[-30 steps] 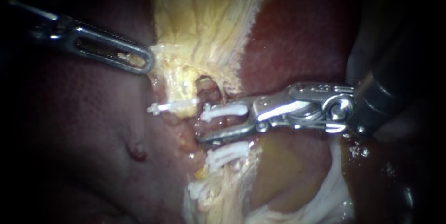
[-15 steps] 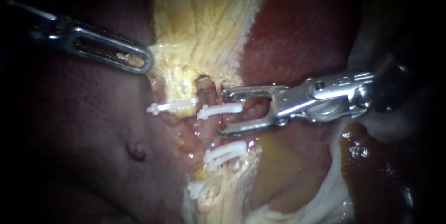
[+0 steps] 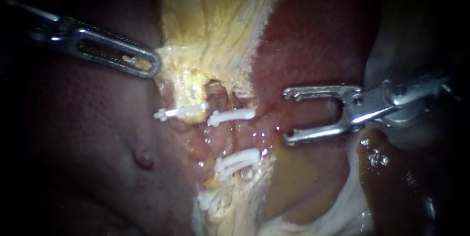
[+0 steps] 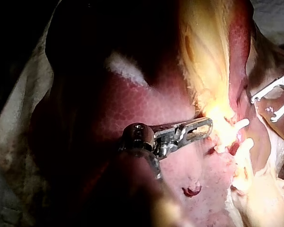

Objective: Going back third clip right tube

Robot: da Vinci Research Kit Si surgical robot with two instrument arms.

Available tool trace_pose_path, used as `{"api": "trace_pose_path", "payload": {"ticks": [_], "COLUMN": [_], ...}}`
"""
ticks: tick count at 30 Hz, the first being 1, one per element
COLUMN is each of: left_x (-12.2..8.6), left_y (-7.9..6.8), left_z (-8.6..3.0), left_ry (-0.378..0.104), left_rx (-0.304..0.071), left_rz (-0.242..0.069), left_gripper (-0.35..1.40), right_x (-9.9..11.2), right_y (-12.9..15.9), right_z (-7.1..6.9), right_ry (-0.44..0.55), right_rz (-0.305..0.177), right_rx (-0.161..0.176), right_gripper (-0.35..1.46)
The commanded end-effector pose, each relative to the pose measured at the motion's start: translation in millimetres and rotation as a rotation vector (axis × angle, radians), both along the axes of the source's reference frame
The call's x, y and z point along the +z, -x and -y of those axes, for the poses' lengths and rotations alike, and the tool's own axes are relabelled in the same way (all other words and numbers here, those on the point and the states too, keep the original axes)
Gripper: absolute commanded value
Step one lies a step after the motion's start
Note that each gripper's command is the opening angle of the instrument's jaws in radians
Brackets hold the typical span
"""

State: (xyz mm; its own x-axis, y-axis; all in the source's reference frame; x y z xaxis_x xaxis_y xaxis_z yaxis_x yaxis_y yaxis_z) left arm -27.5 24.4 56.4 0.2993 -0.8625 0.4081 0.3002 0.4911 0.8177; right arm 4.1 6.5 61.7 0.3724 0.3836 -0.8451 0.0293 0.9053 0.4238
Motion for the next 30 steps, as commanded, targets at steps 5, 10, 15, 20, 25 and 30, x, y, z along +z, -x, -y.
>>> {"api": "trace_pose_path", "payload": {"ticks": [5, 10, 15, 20, 25, 30], "left_x": [0.7, 2.0, 3.7, 5.7, 6.4, 6.5], "left_y": [0.7, 2.5, 5.0, 6.6, 6.9, 7.0], "left_z": [0.5, 1.4, 1.8, 2.2, 2.4, 2.4], "left_ry": [0.004, 0.006, 0.008, 0.013, 0.014, 0.014], "left_rx": [-0.005, 0.003, 0.007, 0.01, 0.017, 0.017], "left_rz": [-0.005, -0.002, -0.001, 0.002, -0.002, -0.002], "left_gripper": [-0.35, -0.35, -0.35, -0.35, -0.35, -0.35], "right_x": [-0.2, -0.2, -0.2, -0.2, -0.2, -0.3], "right_y": [0.5, 0.7, 0.8, 0.8, 0.8, 0.7], "right_z": [0.1, 0.1, 0.2, 0.2, 0.2, 0.3], "right_ry": [-0.001, 0.004, 0.003, 0.003, 0.002, 0.002], "right_rz": [-0.002, -0.005, -0.007, -0.007, -0.009, -0.009], "right_rx": [-0.006, -0.012, -0.014, -0.015, -0.017, -0.017], "right_gripper": [0.5, 0.5, 0.5, 0.5, 0.5, 0.5]}}
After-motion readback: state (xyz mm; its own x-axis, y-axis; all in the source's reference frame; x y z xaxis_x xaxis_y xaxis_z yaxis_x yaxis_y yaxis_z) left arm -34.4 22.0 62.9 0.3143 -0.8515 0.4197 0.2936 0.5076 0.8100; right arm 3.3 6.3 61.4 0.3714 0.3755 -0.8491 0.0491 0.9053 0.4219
